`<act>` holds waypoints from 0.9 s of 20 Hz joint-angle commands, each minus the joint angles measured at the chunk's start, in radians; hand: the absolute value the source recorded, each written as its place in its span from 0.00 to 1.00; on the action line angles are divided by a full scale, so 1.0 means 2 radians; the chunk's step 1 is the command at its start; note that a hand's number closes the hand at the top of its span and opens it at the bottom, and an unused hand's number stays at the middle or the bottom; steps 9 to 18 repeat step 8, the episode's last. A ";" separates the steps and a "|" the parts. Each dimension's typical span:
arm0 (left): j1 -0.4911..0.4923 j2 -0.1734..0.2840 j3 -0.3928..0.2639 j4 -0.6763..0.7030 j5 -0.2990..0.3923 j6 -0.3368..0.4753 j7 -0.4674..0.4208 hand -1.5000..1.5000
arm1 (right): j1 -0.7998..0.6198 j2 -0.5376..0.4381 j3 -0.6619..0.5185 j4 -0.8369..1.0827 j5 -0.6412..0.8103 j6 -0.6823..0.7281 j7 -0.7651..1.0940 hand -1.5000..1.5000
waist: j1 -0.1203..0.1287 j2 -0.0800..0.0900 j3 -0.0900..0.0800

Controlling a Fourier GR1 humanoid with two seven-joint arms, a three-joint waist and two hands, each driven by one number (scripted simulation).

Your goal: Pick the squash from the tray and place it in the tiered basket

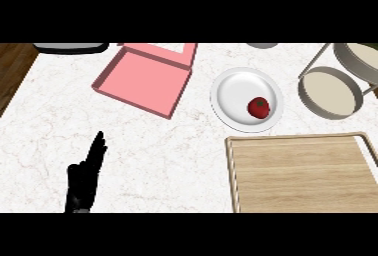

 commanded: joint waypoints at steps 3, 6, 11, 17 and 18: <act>-0.003 0.003 0.011 0.004 0.005 0.002 -0.003 0.50 | 0.104 -0.070 -0.047 0.039 -0.039 0.103 -0.034 0.00 | -0.010 -0.001 0.002; 0.013 0.014 0.020 -0.004 0.018 -0.013 -0.004 0.50 | 0.152 -0.066 -0.061 0.052 -0.051 0.131 -0.064 0.00 | -0.010 -0.001 0.003; 0.008 -0.004 0.006 -0.001 0.009 -0.001 -0.006 0.50 | 0.168 -0.073 -0.070 0.048 -0.060 0.152 -0.079 0.00 | -0.012 -0.001 0.003; 0.008 -0.004 0.006 -0.001 0.009 -0.001 -0.006 0.50 | 0.168 -0.073 -0.070 0.048 -0.060 0.152 -0.079 0.00 | -0.012 -0.001 0.003; 0.008 -0.004 0.006 -0.001 0.009 -0.001 -0.006 0.50 | 0.168 -0.073 -0.070 0.048 -0.060 0.152 -0.079 0.00 | -0.012 -0.001 0.003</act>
